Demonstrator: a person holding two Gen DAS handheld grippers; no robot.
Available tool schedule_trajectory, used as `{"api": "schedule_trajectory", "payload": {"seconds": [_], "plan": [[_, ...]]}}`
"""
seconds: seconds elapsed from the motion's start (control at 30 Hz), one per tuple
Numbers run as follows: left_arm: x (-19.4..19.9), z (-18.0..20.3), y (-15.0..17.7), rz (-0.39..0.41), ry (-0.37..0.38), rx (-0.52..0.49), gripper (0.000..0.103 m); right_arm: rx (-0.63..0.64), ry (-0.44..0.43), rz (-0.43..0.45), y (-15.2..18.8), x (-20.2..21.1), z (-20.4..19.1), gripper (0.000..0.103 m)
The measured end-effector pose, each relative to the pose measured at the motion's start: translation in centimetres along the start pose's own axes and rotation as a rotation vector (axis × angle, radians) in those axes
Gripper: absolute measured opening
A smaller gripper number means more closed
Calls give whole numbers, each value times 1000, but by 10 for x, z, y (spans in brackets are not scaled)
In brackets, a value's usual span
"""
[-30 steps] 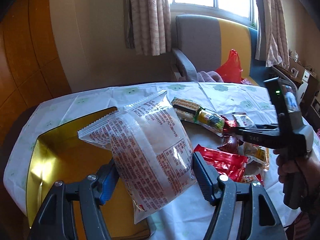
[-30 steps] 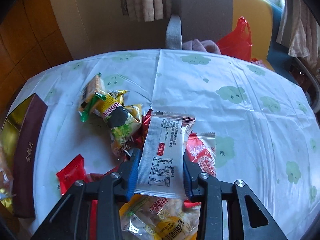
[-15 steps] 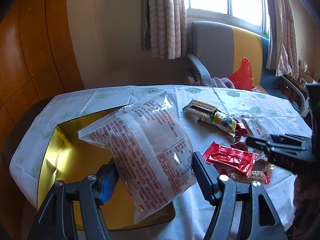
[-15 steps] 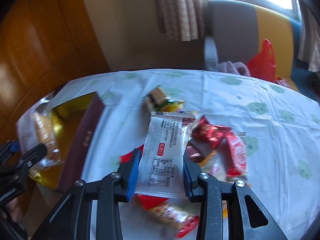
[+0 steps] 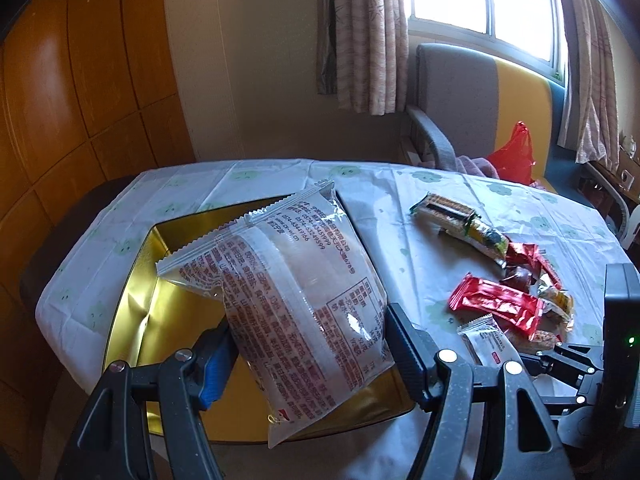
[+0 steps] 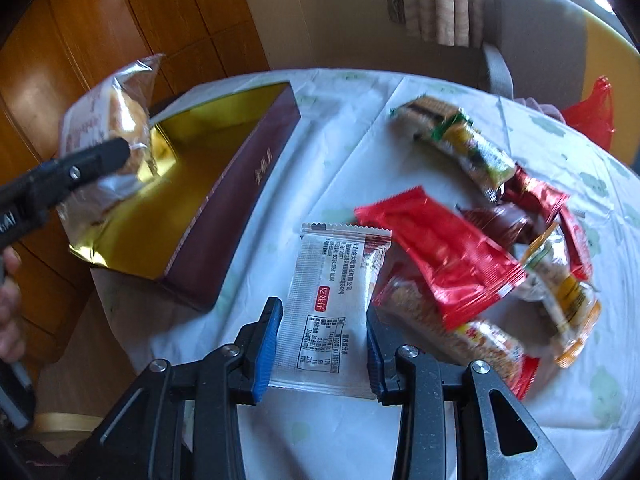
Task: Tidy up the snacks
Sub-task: 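Lower the bread bag into the gold tin and open the left tool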
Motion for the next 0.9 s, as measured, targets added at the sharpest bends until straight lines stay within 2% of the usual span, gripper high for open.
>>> {"api": "schedule_trajectory", "payload": {"seconds": [0.13, 0.23, 0.37, 0.53, 0.6, 0.73, 0.77, 0.9], "plan": [[-11, -15, 9, -35, -9, 21, 70, -22, 4, -39, 10, -16, 5, 39], [-21, -26, 11, -69, -18, 34, 70, -18, 4, -32, 10, -17, 5, 39], [-38, -34, 2, -78, -64, 6, 71, -27, -12, -32, 11, -17, 7, 39], [-73, -38, -15, -119, -87, 17, 71, -10, -9, -31, 11, -17, 7, 39], [-87, -38, -25, -118, -109, 18, 71, -9, -13, -28, 11, -17, 7, 39], [-109, -34, -36, -130, -88, 44, 72, -3, -9, -22, 14, -14, 5, 40], [-112, -34, -37, -135, -92, 49, 75, -1, -6, -21, 14, -13, 5, 40], [-100, -31, -45, -75, -102, 78, 80, 7, 1, -16, 15, -13, 3, 40]]}}
Point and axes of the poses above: each gripper's, at about its wrist camera, not at the fingertips, and x roughly against the way its jaws point, z to its right, y to its underside, the point moved 7 cm from there along -x, roughly the way its jaws point, and after that the axes turned 4 degrees about -y, right-handed, at the moved point
